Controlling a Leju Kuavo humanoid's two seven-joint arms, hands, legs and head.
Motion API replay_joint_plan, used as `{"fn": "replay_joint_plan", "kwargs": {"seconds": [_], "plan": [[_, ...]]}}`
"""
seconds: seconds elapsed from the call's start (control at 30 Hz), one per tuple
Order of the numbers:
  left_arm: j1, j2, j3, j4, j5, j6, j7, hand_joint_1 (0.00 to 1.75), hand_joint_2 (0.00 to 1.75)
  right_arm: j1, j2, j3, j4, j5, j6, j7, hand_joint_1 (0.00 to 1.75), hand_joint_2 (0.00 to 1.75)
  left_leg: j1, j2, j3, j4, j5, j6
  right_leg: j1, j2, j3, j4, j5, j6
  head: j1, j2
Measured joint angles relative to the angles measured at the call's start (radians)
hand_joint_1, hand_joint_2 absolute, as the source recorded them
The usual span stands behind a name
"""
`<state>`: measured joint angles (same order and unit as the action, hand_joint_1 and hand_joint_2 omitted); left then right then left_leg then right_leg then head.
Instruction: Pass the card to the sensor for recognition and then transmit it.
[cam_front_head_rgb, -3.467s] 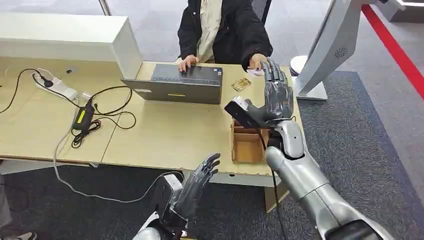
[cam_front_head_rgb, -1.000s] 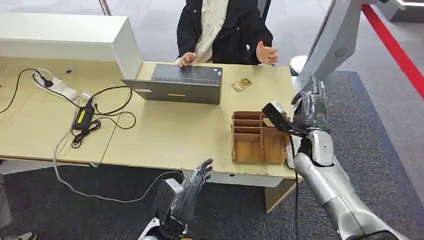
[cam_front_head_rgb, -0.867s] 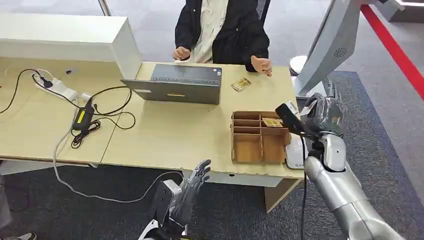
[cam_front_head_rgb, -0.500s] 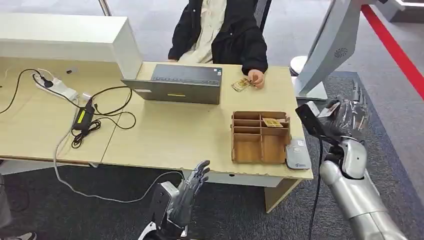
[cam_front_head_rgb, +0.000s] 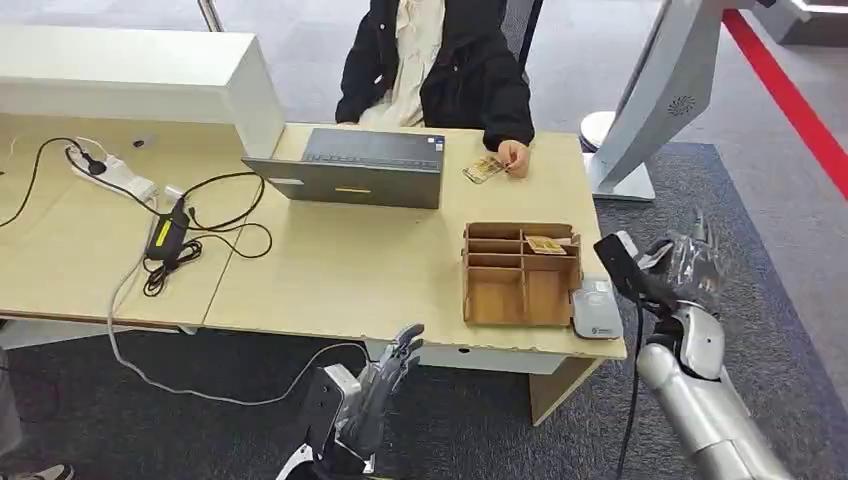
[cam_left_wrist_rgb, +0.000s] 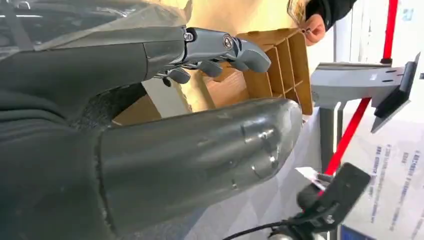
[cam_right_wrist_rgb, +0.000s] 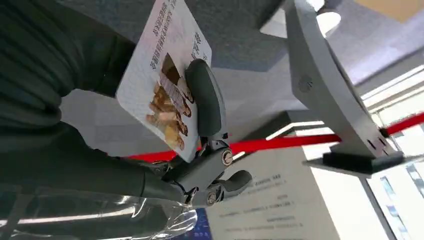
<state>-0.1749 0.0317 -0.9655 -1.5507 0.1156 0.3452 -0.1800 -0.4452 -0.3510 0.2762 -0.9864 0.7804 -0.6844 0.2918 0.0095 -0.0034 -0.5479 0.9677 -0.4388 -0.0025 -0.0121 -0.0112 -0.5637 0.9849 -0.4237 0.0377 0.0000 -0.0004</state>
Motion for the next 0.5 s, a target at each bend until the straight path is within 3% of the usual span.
{"fn": "replay_joint_plan", "kwargs": {"seconds": [0.5], "plan": [[-0.002,0.014,-0.002,-0.021,0.000,-0.027,0.016,0.00,0.00,0.040,0.003,0.042,0.152,-0.047,-0.001,0.029,1.75,1.75,0.000,0.000,0.000,0.000,0.000,0.000,0.000,0.000,0.000,0.000,0.000,0.000,0.000,0.000]]}}
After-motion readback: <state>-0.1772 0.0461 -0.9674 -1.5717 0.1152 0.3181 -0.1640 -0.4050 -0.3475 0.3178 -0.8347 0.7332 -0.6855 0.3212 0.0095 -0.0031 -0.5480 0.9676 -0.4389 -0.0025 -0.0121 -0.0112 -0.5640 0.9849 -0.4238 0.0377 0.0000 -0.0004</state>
